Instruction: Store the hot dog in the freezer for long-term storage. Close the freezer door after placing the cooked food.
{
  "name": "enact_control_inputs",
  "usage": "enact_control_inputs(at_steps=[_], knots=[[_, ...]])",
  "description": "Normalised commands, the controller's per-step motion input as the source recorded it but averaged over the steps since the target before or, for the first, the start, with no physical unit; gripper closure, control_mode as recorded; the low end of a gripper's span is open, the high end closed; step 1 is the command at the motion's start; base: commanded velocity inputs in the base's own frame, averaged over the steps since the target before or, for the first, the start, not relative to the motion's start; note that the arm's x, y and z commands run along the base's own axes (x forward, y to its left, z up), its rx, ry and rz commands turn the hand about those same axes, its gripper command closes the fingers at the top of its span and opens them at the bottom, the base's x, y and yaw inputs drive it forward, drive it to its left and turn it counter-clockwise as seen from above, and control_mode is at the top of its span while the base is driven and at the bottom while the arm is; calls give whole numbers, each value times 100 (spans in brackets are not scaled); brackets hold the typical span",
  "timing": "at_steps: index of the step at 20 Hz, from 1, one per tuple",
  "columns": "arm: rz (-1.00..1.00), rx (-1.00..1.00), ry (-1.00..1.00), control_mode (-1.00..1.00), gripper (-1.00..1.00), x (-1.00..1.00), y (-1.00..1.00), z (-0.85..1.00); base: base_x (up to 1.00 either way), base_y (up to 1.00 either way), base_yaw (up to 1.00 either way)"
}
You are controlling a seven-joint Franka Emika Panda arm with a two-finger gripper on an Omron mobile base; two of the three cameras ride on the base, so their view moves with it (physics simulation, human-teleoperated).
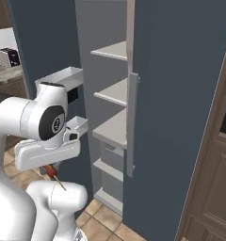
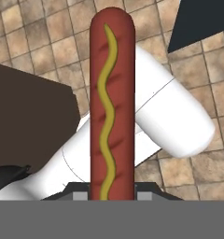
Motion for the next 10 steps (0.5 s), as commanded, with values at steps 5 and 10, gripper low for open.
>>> enact_control_inputs(at_steps=[5,10], knots=[[0,0,0,100,100,0,0,0,44,13,-1],[0,0,0,100,100,0,0,0,64,8,0]])
